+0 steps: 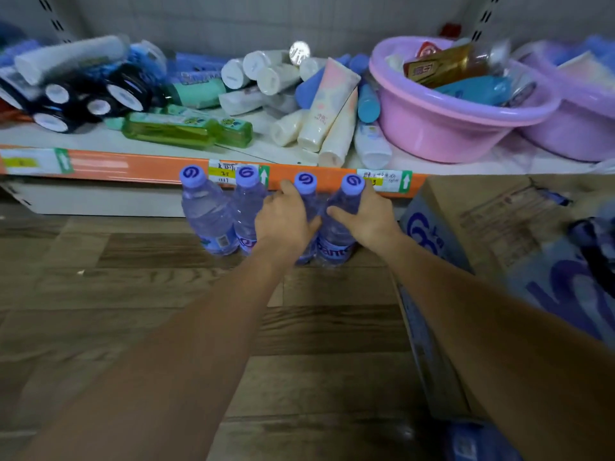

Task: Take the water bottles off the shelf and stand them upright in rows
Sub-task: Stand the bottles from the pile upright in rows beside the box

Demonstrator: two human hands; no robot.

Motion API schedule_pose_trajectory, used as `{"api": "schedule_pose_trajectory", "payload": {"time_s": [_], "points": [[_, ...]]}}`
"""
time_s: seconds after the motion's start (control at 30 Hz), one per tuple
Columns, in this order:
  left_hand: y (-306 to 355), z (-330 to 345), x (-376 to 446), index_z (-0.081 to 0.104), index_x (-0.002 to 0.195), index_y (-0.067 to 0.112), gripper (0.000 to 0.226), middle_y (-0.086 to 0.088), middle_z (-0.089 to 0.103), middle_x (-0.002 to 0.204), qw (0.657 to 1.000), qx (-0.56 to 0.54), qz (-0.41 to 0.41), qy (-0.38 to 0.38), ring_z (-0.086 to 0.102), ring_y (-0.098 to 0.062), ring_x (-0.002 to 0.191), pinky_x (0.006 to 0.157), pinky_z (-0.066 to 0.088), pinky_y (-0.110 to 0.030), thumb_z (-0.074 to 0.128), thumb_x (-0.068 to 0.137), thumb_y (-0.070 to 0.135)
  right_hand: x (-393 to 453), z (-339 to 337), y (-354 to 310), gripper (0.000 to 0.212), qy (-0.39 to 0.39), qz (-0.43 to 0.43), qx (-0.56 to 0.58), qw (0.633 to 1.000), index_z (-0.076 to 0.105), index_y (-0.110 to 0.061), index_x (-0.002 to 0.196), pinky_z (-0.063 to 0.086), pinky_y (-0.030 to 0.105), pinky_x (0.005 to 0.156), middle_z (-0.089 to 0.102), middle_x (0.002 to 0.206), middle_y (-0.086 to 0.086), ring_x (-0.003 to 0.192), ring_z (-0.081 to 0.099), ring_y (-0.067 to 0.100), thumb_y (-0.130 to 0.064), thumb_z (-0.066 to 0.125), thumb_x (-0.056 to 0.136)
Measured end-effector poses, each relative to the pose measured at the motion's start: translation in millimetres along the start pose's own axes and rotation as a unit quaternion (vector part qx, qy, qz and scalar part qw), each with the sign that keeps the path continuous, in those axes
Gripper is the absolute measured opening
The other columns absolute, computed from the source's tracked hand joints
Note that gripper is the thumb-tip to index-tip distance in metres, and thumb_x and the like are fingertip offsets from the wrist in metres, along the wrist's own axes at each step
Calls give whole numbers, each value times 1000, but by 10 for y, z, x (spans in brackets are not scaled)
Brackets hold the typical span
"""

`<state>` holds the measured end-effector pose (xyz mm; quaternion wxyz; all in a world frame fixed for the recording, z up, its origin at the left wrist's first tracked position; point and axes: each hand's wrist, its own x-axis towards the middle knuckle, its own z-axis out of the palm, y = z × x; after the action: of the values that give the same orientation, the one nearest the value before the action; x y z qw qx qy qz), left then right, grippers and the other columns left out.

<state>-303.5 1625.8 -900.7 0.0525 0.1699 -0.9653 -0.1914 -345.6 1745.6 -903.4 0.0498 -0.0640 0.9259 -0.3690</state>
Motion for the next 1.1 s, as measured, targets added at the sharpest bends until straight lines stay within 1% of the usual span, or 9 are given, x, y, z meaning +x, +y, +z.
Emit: {"api": "schedule_pose_trajectory", "payload": {"time_s": [0.2, 0.37, 0.57, 0.73, 0.8, 0.87, 0.93, 1.03, 1.1], "points": [[-60, -87, -131, 35, 119, -3, 63, -22, 59, 116, 999, 13, 30, -21, 58, -39, 107, 81, 46, -41, 64, 81, 37, -181, -17, 69, 55, 2, -8, -35, 999, 47, -13, 120, 47, 45, 94, 61, 116, 12, 110, 56, 32, -41, 66, 77], [-181, -122, -549, 37, 114, -1, 60, -22, 60, 112, 998, -19, 42, -30, 58, -38, 104, 75, 44, -38, 65, 80, 39, -688, -72, 119, 52, -5, -13, -75, 997, 45, -11, 120, 47, 39, 90, 61, 115, 15, 107, 58, 34, -41, 64, 81], [-236, -179, -1393, 36, 113, 2, 60, -18, 62, 110, 998, -4, 48, -35, 60, -37, 102, 70, 40, -36, 63, 79, 43, -1682, -155, 174, 60, -10, -22, -133, 991, 41, -8, 124, 44, 37, 88, 57, 122, 14, 110, 56, 33, -49, 57, 84], [-292, -290, -2198, 40, 112, 8, 59, -13, 57, 117, 995, -31, 54, -73, 53, -31, 113, 80, 44, -36, 62, 77, 51, -2480, -289, 293, 71, -63, -11, -107, 992, 38, -7, 131, 42, 35, 93, 54, 130, 13, 118, 53, 30, -53, 58, 81], [-306, -344, -2489, 44, 111, 10, 61, -9, 56, 116, 996, -30, 65, -58, 49, -27, 116, 84, 43, -36, 62, 74, 56, -2713, -403, 334, 62, -83, -22, -76, 993, 44, -9, 123, 43, 32, 89, 61, 120, 9, 113, 56, 27, -49, 63, 80], [-294, -460, -2707, 49, 107, 11, 67, -9, 58, 108, 995, -64, 68, -37, 50, -27, 111, 83, 42, -36, 62, 66, 63, -2858, -611, 324, 49, -98, -45, -30, 994, 50, -16, 111, 45, 28, 79, 63, 104, 0, 102, 61, 20, -46, 68, 77], [-206, -661, -2830, 51, 103, 12, 73, -7, 60, 103, 989, -119, 92, -13, 52, -28, 104, 81, 42, -37, 52, 56, 69, -2947, -919, 237, 41, -110, -81, -4, 991, 55, -21, 103, 46, 23, 74, 65, 96, -7, 94, 62, 12, -46, 71, 74], [140, -1093, -2908, 50, 106, 17, 60, -1, 60, 108, 974, -173, 147, 24, 56, -22, 98, 76, 41, -32, 68, 62, 54, -3040, -1536, 44, 22, -98, -158, 12, 982, 64, -32, 89, 50, 20, 76, 70, 92, -11, 84, 62, -3, -45, 71, 74], [477, -1404, -2943, 47, 101, 21, 49, 2, 59, 102, 962, -177, 199, 60, 55, -20, 92, 70, 35, -28, 74, 66, 42, -3140, -2029, -73, 13, -68, -187, 9, 980, 63, -40, 83, 48, 18, 72, 71, 92, -9, 80, 62, -3, -44, 71, 74]]}}
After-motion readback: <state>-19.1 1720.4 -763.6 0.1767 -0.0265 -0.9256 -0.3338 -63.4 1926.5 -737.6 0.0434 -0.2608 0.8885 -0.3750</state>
